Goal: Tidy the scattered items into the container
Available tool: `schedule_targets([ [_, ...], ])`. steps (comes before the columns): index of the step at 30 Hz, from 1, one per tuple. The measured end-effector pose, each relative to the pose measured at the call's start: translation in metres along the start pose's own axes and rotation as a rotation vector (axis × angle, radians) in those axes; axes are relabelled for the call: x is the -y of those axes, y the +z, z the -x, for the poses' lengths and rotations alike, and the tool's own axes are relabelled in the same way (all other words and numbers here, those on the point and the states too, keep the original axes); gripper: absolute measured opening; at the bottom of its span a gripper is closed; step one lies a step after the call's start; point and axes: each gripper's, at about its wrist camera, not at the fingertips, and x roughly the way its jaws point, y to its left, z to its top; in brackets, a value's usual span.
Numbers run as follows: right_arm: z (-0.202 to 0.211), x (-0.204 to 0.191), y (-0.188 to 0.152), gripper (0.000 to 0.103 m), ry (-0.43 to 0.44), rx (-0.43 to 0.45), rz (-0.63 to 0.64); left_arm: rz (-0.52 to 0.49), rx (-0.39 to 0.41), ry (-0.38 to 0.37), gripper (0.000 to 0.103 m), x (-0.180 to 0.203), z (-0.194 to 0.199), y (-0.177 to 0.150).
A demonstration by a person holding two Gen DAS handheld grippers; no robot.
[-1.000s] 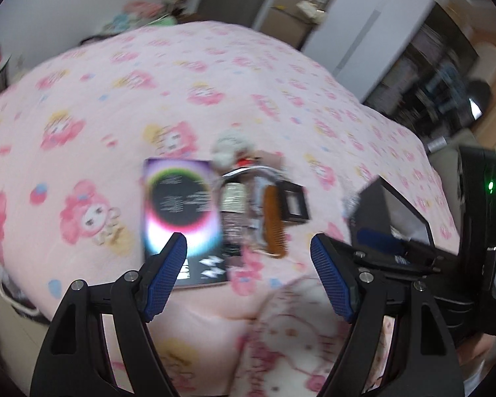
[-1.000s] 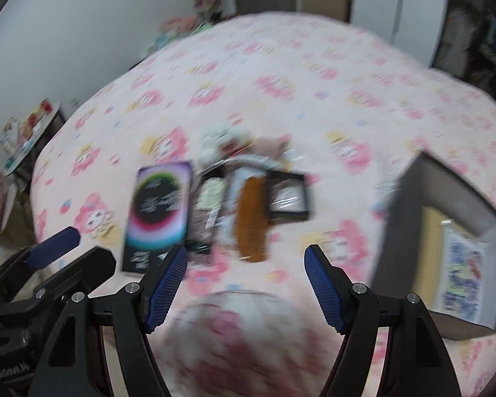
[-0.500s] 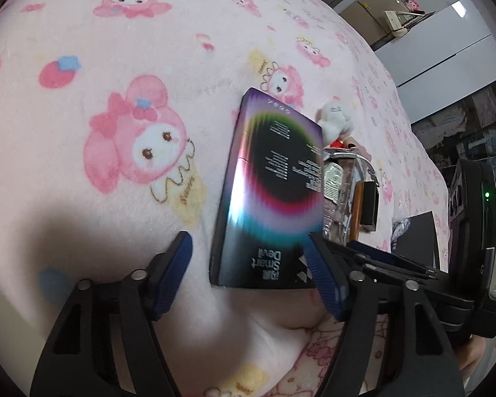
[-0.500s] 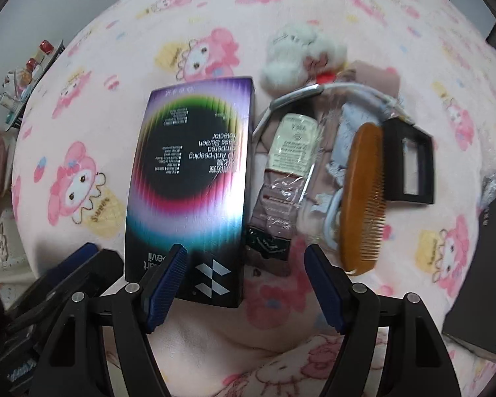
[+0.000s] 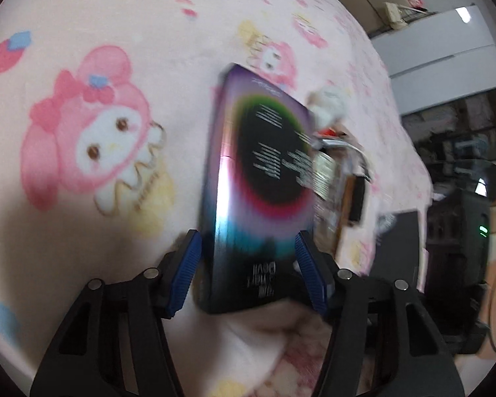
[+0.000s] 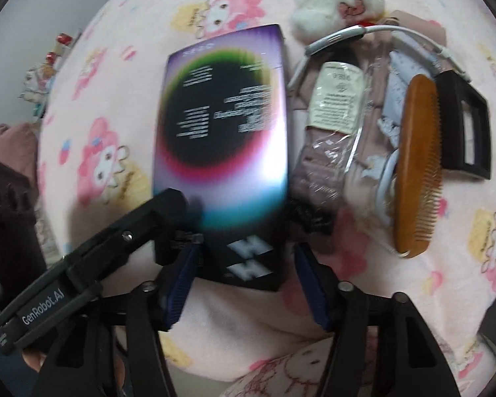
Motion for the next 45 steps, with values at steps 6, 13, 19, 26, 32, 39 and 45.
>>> schedule_targets([
  [6,0.008,0.012,-0.005,0.055,0.025,0.061,-0.086,-0.005,0.003,0.008,0.057,-0.002,-0.003,0.003],
  [13,-0.007,0.014,0.001,0.056,0.032,-0.007,-0.118,0.046,0.011,-0.009,0.057,-0.015,-0.030,0.017],
  [19,-0.025,-0.025,-0.005,0.064,-0.115,-0.065,0.065,-0.017,0.003,0.072,0.068,-0.001,-0.037,0.008],
  [26,-0.004,-0.017,-0.023,0.060,-0.012,0.047,-0.007,0.000,0.004,0.031,0.057,0.004,-0.005,0.005],
  [32,0.007,-0.012,-0.038,0.056,0.130,0.084,-0.028,0.000,-0.007,-0.018,0.055,0.002,0.006,-0.003],
  [39,0.015,-0.004,-0.023,0.046,0.055,0.037,-0.062,0.025,-0.034,0.048,0.050,-0.016,-0.021,-0.006],
  [45,0.009,0.006,-0.010,0.046,0.032,-0.032,-0.092,0.042,-0.060,0.008,0.048,-0.024,-0.028,-0.002],
])
